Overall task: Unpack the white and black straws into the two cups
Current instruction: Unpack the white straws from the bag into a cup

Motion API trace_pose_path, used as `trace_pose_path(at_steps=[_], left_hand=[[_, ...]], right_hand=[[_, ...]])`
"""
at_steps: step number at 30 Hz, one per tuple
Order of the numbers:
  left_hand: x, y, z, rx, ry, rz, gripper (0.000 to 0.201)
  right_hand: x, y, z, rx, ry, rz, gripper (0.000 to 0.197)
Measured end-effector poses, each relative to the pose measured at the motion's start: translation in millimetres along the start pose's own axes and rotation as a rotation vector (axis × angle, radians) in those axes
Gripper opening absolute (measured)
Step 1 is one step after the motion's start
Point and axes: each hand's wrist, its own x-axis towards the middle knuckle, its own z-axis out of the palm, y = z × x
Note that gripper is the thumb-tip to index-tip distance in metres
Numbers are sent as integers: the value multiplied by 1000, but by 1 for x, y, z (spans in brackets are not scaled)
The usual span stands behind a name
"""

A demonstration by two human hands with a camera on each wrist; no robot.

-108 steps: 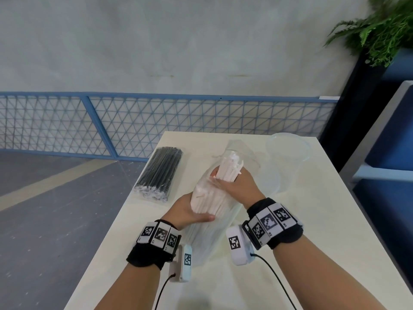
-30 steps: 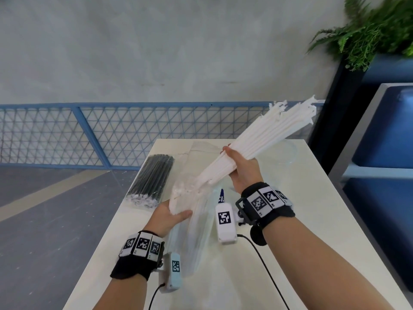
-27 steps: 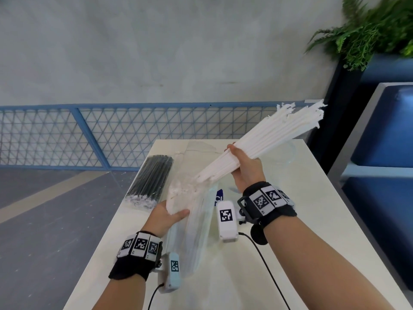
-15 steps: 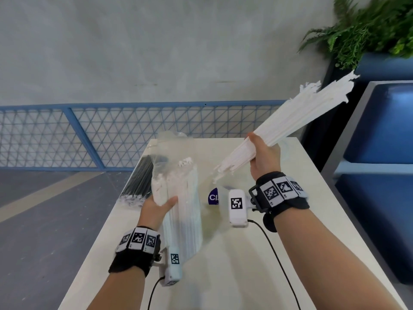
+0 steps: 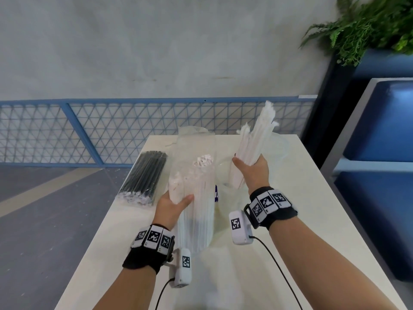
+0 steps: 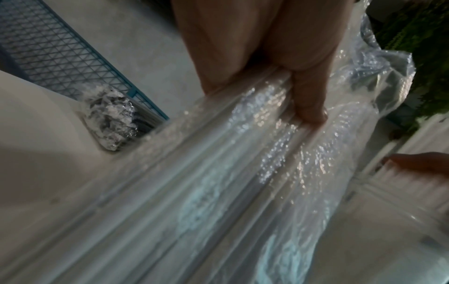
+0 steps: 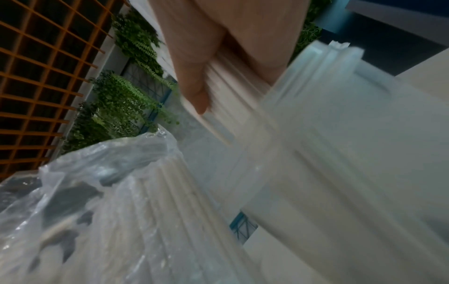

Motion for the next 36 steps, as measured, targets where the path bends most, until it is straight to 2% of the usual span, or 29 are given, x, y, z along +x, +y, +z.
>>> trace_pose_path(at_steps=[8, 10, 13, 16, 18, 20, 21, 23, 25, 27, 30, 34, 36], left_hand=[[2, -5, -3, 8, -17, 14, 34], [1, -5, -3, 4, -25, 20, 34], [1, -8, -6, -11, -18, 2, 30], [3, -15, -13, -51, -7, -43, 25], [3, -16, -17, -86, 6, -43, 42], [2, -17, -23, -98, 0, -18, 71], [2, -17, -25, -96, -8, -9, 77], [1, -18, -28, -75, -47, -8, 71], [-1, -18, -31, -50, -97, -19, 65], [-1, -17, -33, -27, -133, -15, 81], [4, -12, -34, 0, -140, 0, 96], [8, -10, -34, 13, -117, -9, 104], [7, -12, -34, -6, -102, -14, 103]], right_hand=[[-1, 2, 3, -56, -55, -185, 26], [-2, 0, 4, -99, -13, -251, 30], [-12, -10, 8, -242, 86, -539, 32], [-29, -25, 19, -263, -28, -723, 26], [-38, -30, 27, -274, -152, -668, 30], [-45, -29, 35, -333, -264, -507, 43], [-47, -28, 38, -362, -312, -415, 49], [-51, -27, 44, -389, -393, -245, 58], [-53, -25, 48, -419, -429, -145, 59], [-55, -23, 51, -392, -442, -76, 53], [-61, -17, 52, -128, -509, 68, 45], [-64, -6, 50, -39, -534, 108, 55], [-65, -2, 49, -104, -479, 24, 65]])
